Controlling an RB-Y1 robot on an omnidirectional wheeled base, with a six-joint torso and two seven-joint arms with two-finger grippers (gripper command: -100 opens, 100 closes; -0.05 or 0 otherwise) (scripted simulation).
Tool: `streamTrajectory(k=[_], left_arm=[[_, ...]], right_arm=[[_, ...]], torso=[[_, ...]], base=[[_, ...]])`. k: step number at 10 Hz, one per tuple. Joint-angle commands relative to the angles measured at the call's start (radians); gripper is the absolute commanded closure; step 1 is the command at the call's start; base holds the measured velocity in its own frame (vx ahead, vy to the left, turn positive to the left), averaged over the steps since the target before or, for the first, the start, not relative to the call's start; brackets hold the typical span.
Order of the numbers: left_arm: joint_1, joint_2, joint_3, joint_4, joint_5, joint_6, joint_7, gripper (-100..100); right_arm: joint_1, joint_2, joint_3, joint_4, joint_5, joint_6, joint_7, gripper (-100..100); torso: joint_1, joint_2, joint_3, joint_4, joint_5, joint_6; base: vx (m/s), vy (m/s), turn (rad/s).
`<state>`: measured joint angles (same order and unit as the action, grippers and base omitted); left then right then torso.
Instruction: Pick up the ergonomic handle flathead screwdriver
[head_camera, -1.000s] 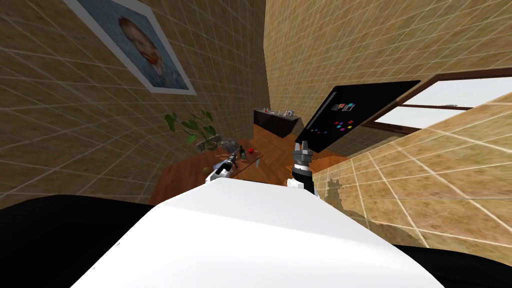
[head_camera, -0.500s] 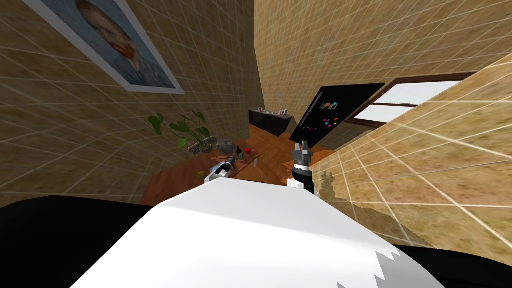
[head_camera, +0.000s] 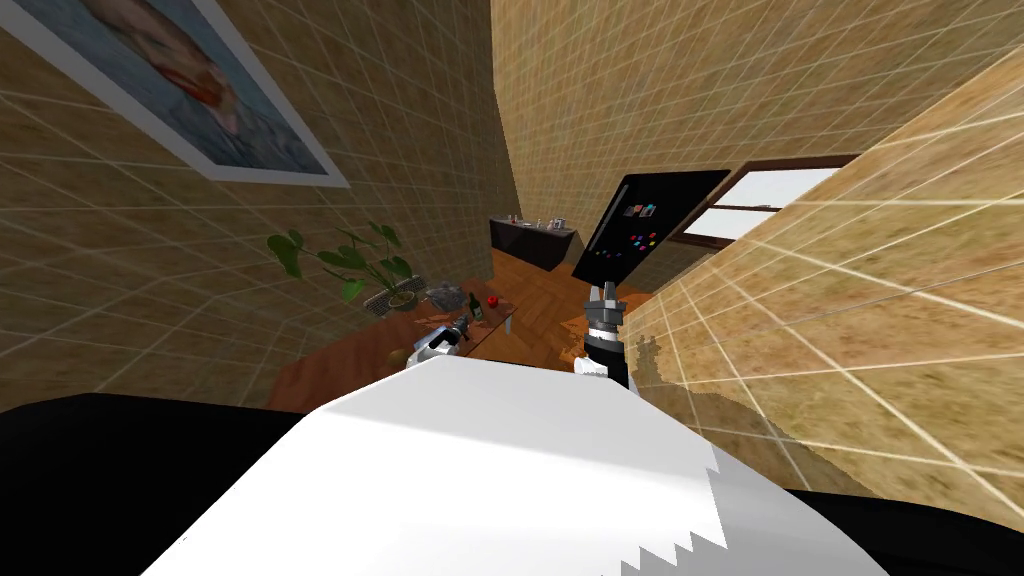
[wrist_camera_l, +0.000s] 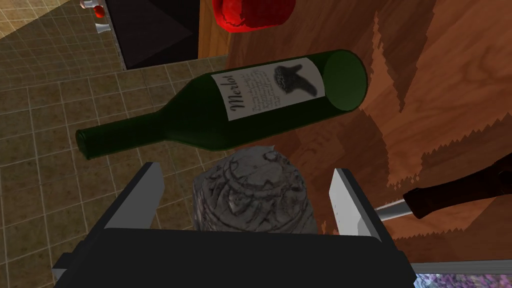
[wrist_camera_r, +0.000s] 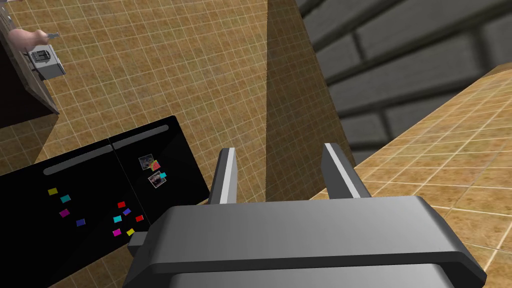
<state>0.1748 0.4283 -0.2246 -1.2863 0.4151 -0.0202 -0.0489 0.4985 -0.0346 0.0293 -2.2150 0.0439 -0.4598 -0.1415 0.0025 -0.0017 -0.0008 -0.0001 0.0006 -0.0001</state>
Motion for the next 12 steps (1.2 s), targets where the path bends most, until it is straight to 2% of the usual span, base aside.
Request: streamTrajectory(k=[1, 2, 3, 4, 5, 6, 7, 8, 10, 11, 12], left_arm=[[-0.013, 0.004, -0.011, 0.05, 0.016, 0.008, 0.0, -100], [-0.013, 0.004, -0.011, 0.068, 0.016, 0.008, 0.0, -100], [-0.029, 0.019, -0.026, 0.104, 0.052, 0.041, 0.0, -100], [-0.029, 0.019, -0.026, 0.13, 0.052, 0.041, 0.0, -100], [-0.045, 0.033, -0.042, 0.165, 0.088, 0.075, 0.0, -100], [-0.045, 0.033, -0.042, 0.197, 0.088, 0.075, 0.0, -100], [-0.045, 0.033, -0.042, 0.197, 0.088, 0.075, 0.0, -100], [-0.061, 0.046, -0.058, 0.239, 0.124, 0.109, 0.001, -100], [-0.061, 0.046, -0.058, 0.255, 0.124, 0.109, 0.001, -100], [-0.076, 0.058, -0.074, 0.29, 0.159, 0.143, 0.002, -100], [-0.076, 0.058, -0.074, 0.32, 0.159, 0.143, 0.002, -100]], right_arm=[[0.0, 0.0, 0.0, 0.0, 0.0, 0.0, 0.0, 0], [0.0, 0.0, 0.0, 0.0, 0.0, 0.0, 0.0, 0], [0.0, 0.0, 0.0, 0.0, 0.0, 0.0, 0.0, 0], [0.0, 0.0, 0.0, 0.0, 0.0, 0.0, 0.0, 0], [0.0, 0.0, 0.0, 0.0, 0.0, 0.0, 0.0, 0], [0.0, 0.0, 0.0, 0.0, 0.0, 0.0, 0.0, 0], [0.0, 0.0, 0.0, 0.0, 0.0, 0.0, 0.0, 0], [0.0, 0.0, 0.0, 0.0, 0.0, 0.0, 0.0, 0], [0.0, 0.0, 0.0, 0.0, 0.0, 0.0, 0.0, 0], [0.0, 0.0, 0.0, 0.0, 0.0, 0.0, 0.0, 0], [0.0, 0.0, 0.0, 0.0, 0.0, 0.0, 0.0, 0]], torso=[[0.0, 0.0, 0.0, 0.0, 0.0, 0.0], [0.001, 0.0, 0.0, 0.0, 0.0, -0.001], [0.0, 0.0, 0.0, 0.0, 0.0, -0.001], [0.0, 0.0, 0.0, 0.0, 0.0, 0.0], [0.001, 0.0, 0.0, 0.0, 0.0, -0.001], [0.001, 0.0, 0.0, 0.0, 0.0, 0.0], [0.001, 0.0, 0.0, 0.0, 0.0, -0.001], [0.0, 0.0, 0.0, 0.0, 0.0, -0.002], [0.001, 0.0, 0.0, 0.0, 0.0, -0.001], [0.0, -0.001, 0.0, 0.0, 0.0, -0.002], [0.0, 0.0, 0.0, 0.0, 0.0, 0.0]], base=[[-0.018, 0.03, -0.187], [-0.009, 0.017, 0.014], [-0.019, 0.019, -0.338], [-0.018, 0.035, -0.165], [-0.018, 0.038, -0.258], [-0.015, 0.037, -0.149], [-0.008, 0.019, 0.023], [-0.018, 0.018, -0.26], [-0.01, 0.027, -0.099], [-0.011, 0.021, -0.321], [-0.011, 0.034, -0.167]])
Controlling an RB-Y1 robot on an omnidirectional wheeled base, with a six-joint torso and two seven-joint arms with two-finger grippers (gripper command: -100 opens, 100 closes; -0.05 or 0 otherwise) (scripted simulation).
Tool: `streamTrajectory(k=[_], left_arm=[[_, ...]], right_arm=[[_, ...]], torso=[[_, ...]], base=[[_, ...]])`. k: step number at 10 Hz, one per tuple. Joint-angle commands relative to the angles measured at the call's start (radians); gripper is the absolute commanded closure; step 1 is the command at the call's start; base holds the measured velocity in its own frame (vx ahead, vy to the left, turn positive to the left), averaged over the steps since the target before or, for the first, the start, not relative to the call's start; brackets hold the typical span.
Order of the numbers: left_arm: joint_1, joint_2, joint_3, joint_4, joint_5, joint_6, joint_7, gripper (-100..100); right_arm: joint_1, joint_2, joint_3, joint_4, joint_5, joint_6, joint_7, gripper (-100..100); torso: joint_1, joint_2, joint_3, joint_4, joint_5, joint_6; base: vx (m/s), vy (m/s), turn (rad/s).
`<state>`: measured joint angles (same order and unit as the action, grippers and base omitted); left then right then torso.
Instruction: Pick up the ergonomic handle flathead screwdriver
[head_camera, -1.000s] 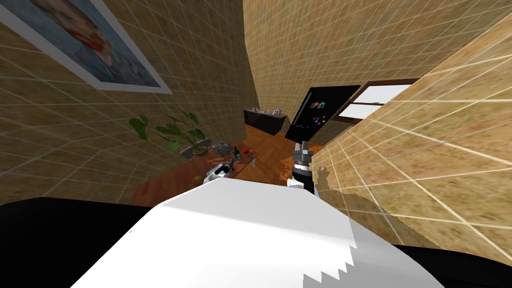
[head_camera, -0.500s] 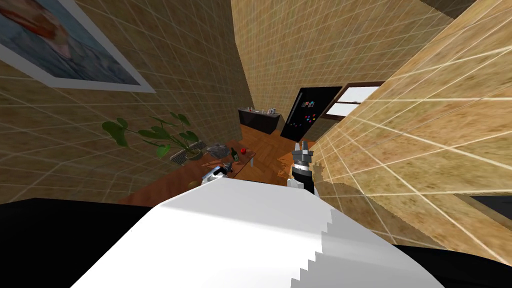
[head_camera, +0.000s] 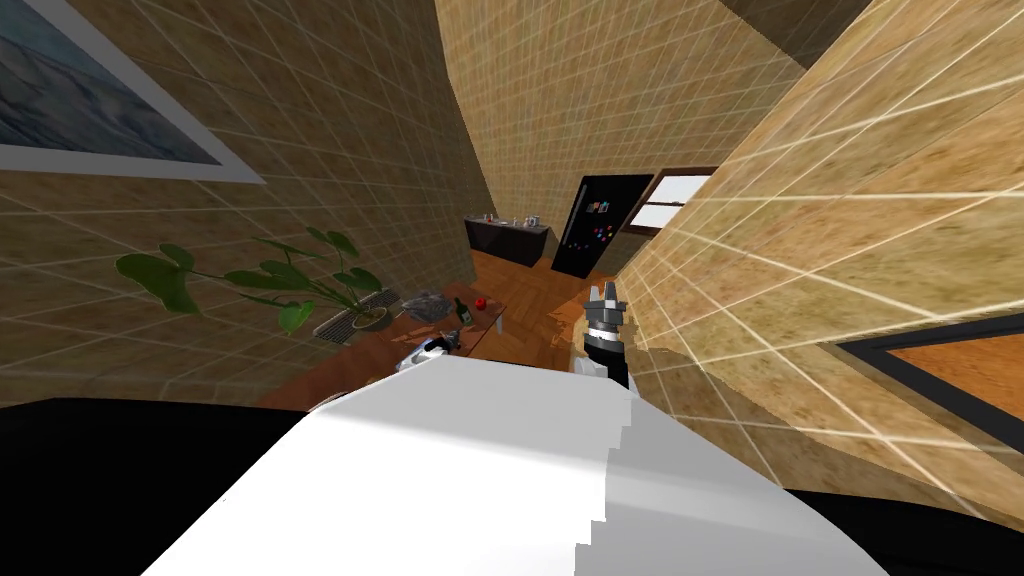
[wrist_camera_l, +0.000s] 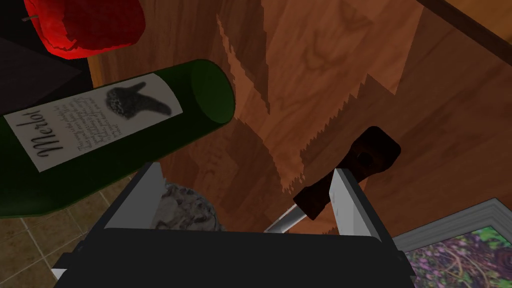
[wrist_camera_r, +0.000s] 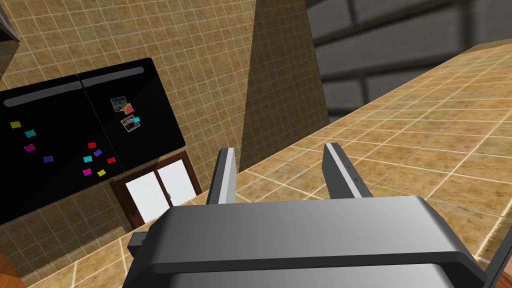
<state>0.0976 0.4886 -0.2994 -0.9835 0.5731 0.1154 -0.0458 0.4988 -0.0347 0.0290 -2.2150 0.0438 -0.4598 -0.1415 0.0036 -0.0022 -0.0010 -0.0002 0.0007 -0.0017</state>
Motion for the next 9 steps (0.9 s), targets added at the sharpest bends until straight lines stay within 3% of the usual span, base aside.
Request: streamTrajectory(k=[1, 3, 6, 8, 9], left_arm=[[-0.013, 0.009, -0.014, 0.05, 0.036, 0.041, 0.0, -100], [-0.013, 0.009, -0.014, 0.076, 0.036, 0.041, 0.0, -100], [-0.041, 0.028, -0.045, 0.161, 0.102, 0.108, 0.004, -100], [-0.041, 0.028, -0.045, 0.186, 0.102, 0.108, 0.004, -100], [-0.055, 0.036, -0.059, 0.221, 0.134, 0.14, 0.006, -100]], right_arm=[[0.0, 0.0, 0.0, 0.0, 0.0, 0.0, 0.0, 0], [0.0, 0.0, 0.0, 0.0, 0.0, 0.0, 0.0, 0], [0.0, 0.0, 0.0, 0.0, 0.0, 0.0, 0.0, 0], [0.0, 0.0, 0.0, 0.0, 0.0, 0.0, 0.0, 0], [0.0, 0.0, 0.0, 0.0, 0.0, 0.0, 0.0, 0]], torso=[[0.0, 0.0, 0.0, 0.0, 0.0, 0.0], [0.0, 0.0, 0.0, 0.0, 0.0, 0.0], [0.0, -0.001, 0.0, 0.0, 0.0, 0.0], [0.0, -0.001, -0.001, 0.0, 0.0, 0.0], [-0.001, -0.001, -0.001, 0.0, 0.0, 0.0]], base=[[-0.012, 0.047, -0.234], [-0.007, 0.027, -0.08], [0.0, 0.029, -0.247], [0.002, 0.029, -0.057], [0.008, 0.019, -0.223]])
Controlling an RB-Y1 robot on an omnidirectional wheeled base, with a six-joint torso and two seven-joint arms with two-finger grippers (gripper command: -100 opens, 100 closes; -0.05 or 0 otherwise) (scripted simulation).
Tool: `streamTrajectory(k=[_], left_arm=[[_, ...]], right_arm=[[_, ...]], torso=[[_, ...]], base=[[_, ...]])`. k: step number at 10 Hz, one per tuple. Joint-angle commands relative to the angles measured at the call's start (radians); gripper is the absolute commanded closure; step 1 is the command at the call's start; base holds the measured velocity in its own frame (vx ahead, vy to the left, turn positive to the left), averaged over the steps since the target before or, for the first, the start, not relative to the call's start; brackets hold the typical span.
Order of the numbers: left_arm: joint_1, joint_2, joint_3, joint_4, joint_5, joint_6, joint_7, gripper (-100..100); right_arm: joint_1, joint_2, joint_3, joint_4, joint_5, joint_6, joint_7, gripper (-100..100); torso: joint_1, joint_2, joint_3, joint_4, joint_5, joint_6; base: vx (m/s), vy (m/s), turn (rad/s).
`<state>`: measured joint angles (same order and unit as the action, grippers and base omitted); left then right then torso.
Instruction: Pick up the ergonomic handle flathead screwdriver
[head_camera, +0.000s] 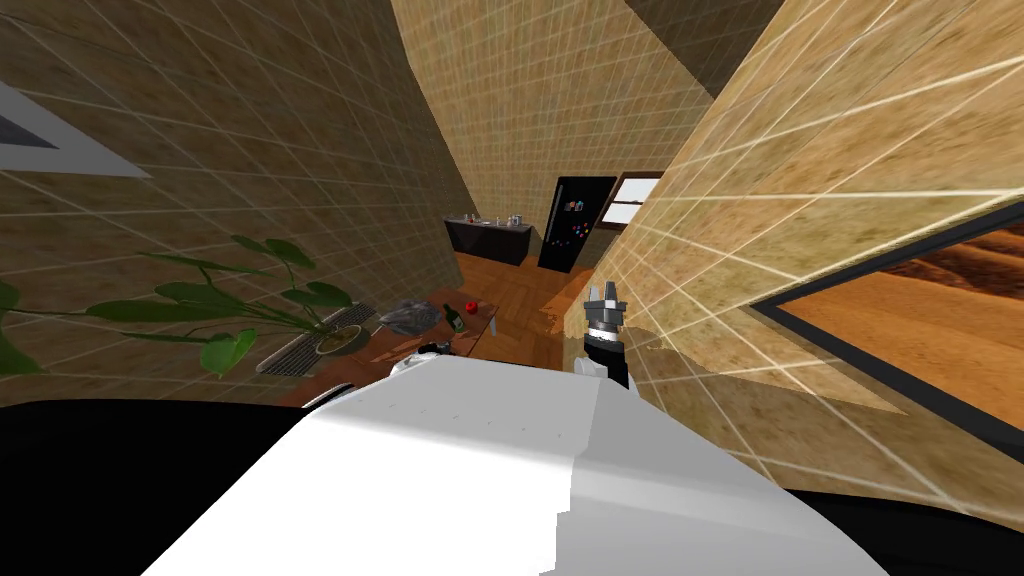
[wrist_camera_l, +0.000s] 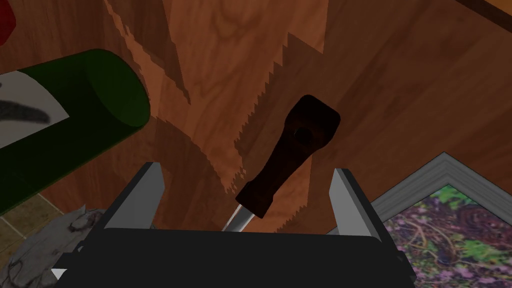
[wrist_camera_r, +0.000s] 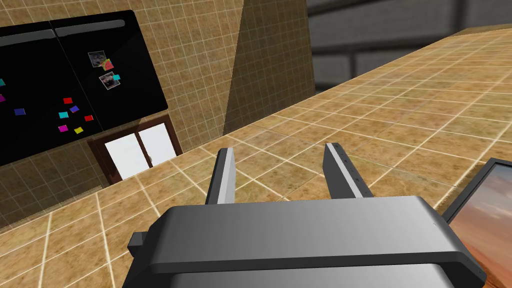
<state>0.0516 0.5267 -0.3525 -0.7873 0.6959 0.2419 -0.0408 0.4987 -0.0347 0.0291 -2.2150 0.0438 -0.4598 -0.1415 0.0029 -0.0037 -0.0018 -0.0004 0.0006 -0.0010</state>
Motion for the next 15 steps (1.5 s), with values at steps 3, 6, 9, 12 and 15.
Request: streamTrajectory(k=[3, 6, 9, 12, 15], left_arm=[[-0.035, 0.011, -0.034, 0.124, 0.07, 0.071, 0.006, -100], [-0.047, 0.017, -0.047, 0.177, 0.096, 0.107, 0.009, -100], [-0.058, 0.022, -0.058, 0.217, 0.121, 0.135, 0.012, -100], [-0.077, 0.029, -0.079, 0.285, 0.164, 0.186, 0.018, -100], [-0.084, 0.032, -0.088, 0.314, 0.182, 0.208, 0.021, -100]], right_arm=[[0.0, 0.0, 0.0, 0.0, 0.0, 0.0, 0.0, 0], [0.0, 0.0, 0.0, 0.0, 0.0, 0.0, 0.0, 0], [0.0, 0.0, 0.0, 0.0, 0.0, 0.0, 0.0, 0], [0.0, 0.0, 0.0, 0.0, 0.0, 0.0, 0.0, 0], [0.0, 0.0, 0.0, 0.0, 0.0, 0.0, 0.0, 0]], torso=[[0.001, 0.0, 0.0, 0.0, 0.0, 0.0], [0.001, -0.001, 0.0, 0.0, 0.0, 0.0], [0.0, -0.001, -0.001, 0.0, 0.0, -0.001], [0.0, -0.001, -0.001, 0.0, 0.0, -0.001], [-0.001, -0.001, 0.0, 0.0, 0.0, -0.001]], base=[[0.017, 0.04, -0.266], [0.013, 0.042, -0.151], [0.014, 0.02, -0.093], [0.017, 0.023, -0.142], [0.011, 0.017, -0.079]])
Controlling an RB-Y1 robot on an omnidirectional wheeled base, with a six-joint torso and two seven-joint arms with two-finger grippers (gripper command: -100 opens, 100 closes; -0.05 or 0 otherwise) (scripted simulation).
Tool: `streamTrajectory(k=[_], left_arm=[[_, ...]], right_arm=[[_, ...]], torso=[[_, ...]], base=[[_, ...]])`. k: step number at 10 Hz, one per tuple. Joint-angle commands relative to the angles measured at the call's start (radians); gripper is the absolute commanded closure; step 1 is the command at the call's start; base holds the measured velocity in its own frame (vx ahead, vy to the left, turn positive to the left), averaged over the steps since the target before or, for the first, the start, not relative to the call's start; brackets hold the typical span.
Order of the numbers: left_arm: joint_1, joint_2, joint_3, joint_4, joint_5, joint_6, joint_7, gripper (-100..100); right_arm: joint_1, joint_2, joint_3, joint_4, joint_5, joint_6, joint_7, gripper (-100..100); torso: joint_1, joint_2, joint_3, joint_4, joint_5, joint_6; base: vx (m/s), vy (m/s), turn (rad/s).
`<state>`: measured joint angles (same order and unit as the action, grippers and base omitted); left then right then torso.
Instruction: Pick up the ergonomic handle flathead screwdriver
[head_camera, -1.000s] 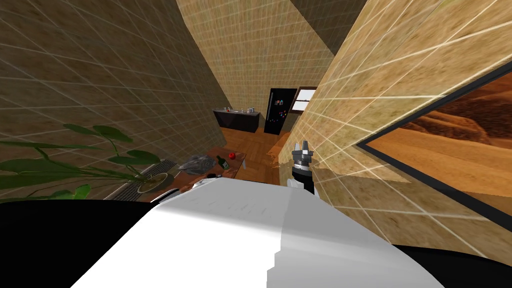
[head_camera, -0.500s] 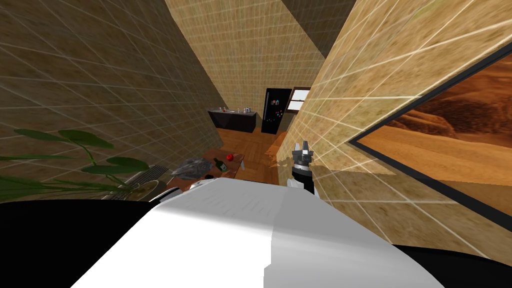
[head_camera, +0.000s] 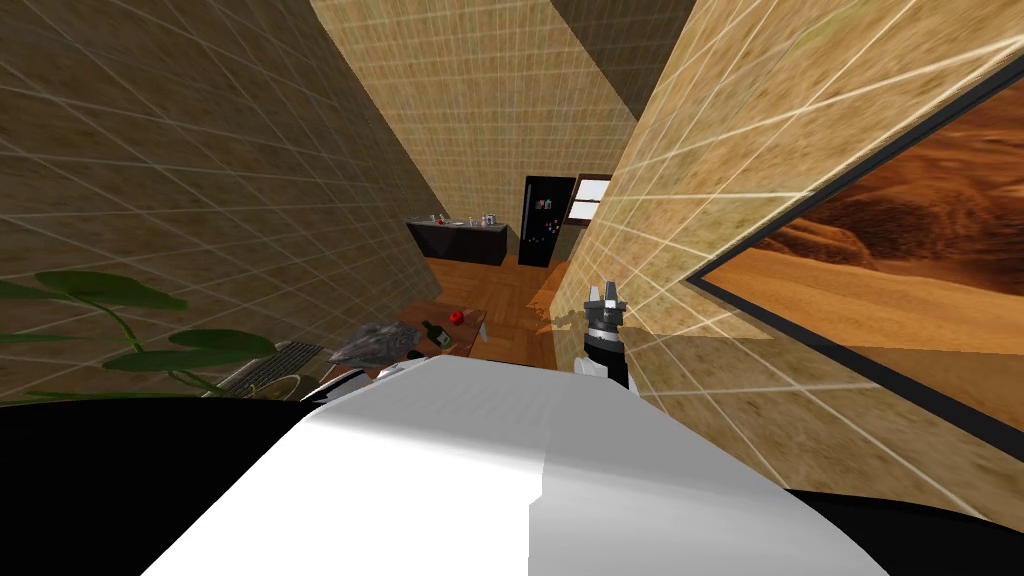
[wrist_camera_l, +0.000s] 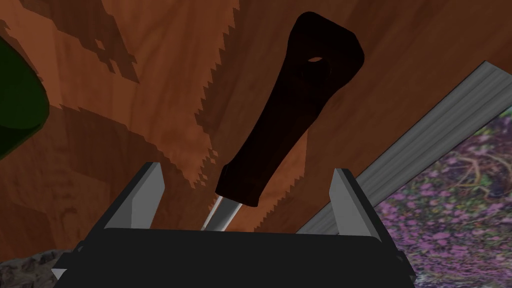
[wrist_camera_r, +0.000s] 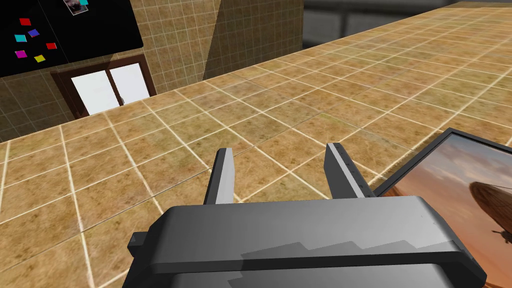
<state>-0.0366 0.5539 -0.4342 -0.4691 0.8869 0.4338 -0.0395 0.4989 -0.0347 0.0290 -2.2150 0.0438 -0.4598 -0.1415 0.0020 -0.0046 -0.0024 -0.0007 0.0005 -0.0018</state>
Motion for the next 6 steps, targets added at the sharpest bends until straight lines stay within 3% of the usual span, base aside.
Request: streamTrajectory(k=[1, 2, 6], left_arm=[[-0.002, 0.006, -0.014, 0.021, 0.006, 0.035, 0.022, -100], [-0.002, 0.006, -0.014, 0.021, 0.006, 0.035, 0.008, -100], [-0.013, 0.007, -0.028, 0.067, 0.033, 0.072, 0.027, -100]], right_arm=[[0.0, 0.0, 0.0, 0.0, 0.0, 0.0, 0.0, 0], [0.0, 0.0, 0.0, 0.0, 0.0, 0.0, 0.0, 0], [0.0, 0.0, 0.0, 0.0, 0.0, 0.0, 0.0, 0]], torso=[[0.0, 0.0, 0.0, 0.0, 0.0, 0.0], [0.001, -0.001, 0.0, 0.0, 0.0, 0.0], [0.001, 0.0, 0.0, 0.0, 0.0, 0.0]], base=[[0.025, 0.028, -0.188], [0.017, 0.03, -0.062], [0.014, 0.025, -0.084]])
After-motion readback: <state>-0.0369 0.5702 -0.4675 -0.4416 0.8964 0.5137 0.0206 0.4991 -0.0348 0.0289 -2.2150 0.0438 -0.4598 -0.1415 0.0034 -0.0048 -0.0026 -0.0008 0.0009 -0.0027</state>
